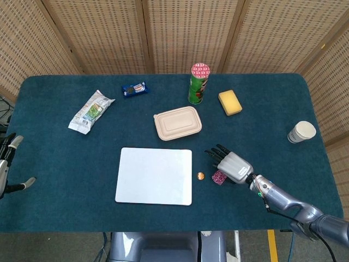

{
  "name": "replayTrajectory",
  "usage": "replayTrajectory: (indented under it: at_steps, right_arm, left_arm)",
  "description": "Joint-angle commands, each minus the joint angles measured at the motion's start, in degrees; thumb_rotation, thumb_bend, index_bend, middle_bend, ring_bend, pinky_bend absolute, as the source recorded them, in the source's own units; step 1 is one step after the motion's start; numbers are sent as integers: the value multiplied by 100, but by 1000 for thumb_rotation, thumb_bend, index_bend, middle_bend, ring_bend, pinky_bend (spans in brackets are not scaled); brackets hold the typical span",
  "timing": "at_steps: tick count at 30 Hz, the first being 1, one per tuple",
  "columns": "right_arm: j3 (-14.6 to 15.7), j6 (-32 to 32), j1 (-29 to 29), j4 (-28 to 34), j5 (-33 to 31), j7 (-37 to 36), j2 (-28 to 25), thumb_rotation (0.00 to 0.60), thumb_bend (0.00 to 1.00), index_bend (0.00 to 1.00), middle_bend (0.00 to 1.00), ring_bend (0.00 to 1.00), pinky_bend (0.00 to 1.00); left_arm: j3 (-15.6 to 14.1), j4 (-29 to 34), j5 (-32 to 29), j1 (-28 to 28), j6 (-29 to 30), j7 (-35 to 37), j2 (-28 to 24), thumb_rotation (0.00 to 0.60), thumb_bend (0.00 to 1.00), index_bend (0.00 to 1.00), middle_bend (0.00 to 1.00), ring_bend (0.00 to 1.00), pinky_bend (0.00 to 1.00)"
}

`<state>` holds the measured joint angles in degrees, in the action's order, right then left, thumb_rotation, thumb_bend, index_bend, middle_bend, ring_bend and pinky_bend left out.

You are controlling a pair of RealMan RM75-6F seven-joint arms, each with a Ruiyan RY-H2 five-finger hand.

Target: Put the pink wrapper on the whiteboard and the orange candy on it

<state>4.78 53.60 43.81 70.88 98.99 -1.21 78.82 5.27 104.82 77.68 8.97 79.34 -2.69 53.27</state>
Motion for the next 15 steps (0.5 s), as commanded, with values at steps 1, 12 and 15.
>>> replayTrajectory:
  at_steps: [1,12,15]
  right_arm:
    - [-182,-181,130,362,-187,200,-77,600,311,538,17,0,10]
    - [-1059,-1190,806,1290,-1301,1734,482,600,311,538,26,0,23]
    - [-1250,-1385,970,1235,-1754,2305,813,600,311,538,26,0,24]
  left_arm:
    - [-1,-8,13,-5,-1,54,-23,600,0,0,0,0,0]
    - [3,-43,30,6,-30,174,-61,600,0,0,0,0,0]
    - [-2,-55,30,9,-47,201,-71,600,0,0,0,0,0]
